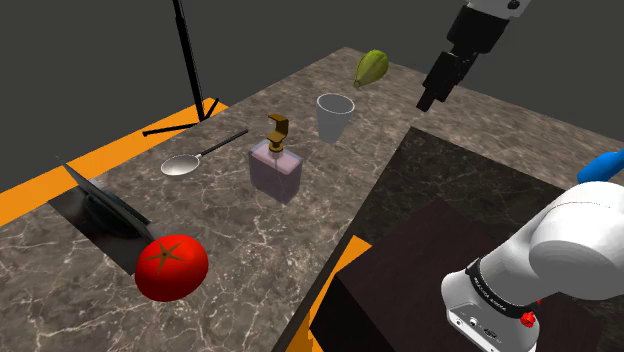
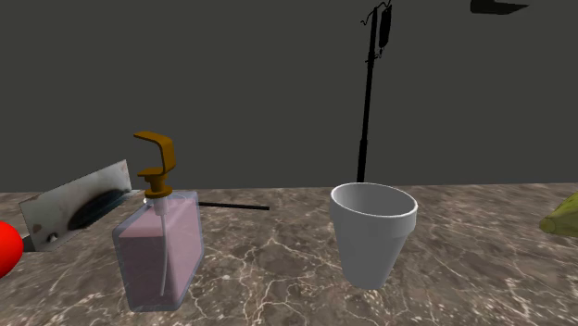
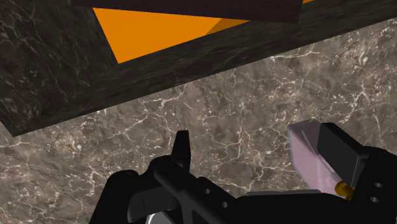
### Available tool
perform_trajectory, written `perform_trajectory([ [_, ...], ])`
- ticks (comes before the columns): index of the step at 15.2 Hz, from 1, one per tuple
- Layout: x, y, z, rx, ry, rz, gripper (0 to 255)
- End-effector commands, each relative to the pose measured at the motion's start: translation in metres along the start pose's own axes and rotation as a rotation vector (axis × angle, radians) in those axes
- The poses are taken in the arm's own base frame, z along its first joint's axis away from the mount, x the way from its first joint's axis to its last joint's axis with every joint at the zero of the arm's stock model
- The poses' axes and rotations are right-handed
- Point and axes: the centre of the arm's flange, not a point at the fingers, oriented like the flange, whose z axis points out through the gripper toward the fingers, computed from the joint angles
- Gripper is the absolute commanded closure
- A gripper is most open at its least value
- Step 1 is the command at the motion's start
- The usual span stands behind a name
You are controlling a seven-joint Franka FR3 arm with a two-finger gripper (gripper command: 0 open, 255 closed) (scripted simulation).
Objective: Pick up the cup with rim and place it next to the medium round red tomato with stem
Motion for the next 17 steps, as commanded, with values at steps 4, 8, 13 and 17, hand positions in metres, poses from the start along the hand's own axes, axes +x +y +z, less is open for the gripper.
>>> perform_trajectory([
  [4, 0.031, 0.020, 0.016, 0.007, -0.003, -0.007, 0],
  [8, 0.073, 0.046, 0.038, 0.016, -0.006, -0.017, 0],
  [13, 0.126, 0.078, 0.065, 0.028, -0.011, -0.028, 0],
  [17, 0.168, 0.102, 0.088, 0.038, -0.014, -0.038, 0],
])
